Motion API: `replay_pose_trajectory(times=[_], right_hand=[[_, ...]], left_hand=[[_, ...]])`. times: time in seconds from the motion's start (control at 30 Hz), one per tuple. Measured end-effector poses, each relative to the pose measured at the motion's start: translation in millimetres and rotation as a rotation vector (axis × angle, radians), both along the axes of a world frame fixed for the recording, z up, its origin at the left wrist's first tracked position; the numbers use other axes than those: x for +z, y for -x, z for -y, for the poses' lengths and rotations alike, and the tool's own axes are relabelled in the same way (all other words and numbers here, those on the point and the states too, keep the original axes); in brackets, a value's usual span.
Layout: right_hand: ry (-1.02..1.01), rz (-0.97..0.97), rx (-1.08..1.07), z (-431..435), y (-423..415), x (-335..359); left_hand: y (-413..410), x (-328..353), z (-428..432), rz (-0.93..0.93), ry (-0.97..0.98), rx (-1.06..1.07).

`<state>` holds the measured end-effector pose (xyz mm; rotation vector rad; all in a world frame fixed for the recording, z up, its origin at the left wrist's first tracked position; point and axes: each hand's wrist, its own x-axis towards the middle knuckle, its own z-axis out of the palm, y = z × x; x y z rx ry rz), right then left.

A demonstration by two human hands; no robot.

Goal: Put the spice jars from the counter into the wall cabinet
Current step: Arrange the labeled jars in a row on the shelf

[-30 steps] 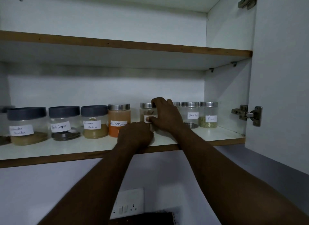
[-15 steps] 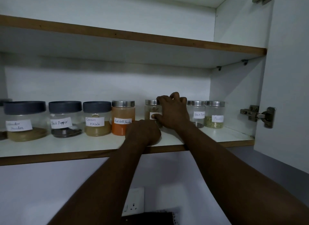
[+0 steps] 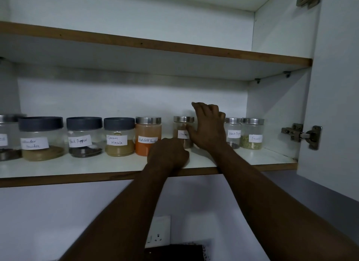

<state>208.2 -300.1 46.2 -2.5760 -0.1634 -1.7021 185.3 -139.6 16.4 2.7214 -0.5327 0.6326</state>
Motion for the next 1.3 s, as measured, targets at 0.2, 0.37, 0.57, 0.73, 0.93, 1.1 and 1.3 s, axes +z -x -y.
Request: replay_pose_trajectory(times=[0.2, 0.37, 0.57, 0.73, 0.93, 1.1, 1.3], right_hand=[[0.112, -0.117, 0.303, -30.5, 13.0, -1.9], [0.104, -0.235, 0.430, -77.3, 6.5, -5.2], [0.119, -0.221, 0.338, -79.3, -13.3, -2.3], [0.142, -0.235, 0.216, -62.3, -25.9, 4.6], [0.218, -0.210, 0.092, -62.0, -32.2, 7.6], [0.252, -0.170, 0.050, -61.5, -33.7, 7.0], [0.242, -0.163, 0.038, -63.8, -34.2, 4.0]], left_hand=[[18.1, -3.3, -47.9, 0.026, 0.024, -0.004], [27.9, -4.3, -79.2, 0.116, 0.226, 0.155], [26.1, 0.2, -76.6, 0.069, 0.309, 0.155], [21.8, 1.5, -65.2, -0.030, 0.011, 0.149], [10.4, 5.5, -57.6, -0.085, -0.076, 0.129], [5.7, 5.8, -55.9, -0.075, -0.078, 0.139], [1.6, 2.7, -57.4, -0.053, -0.079, 0.127]])
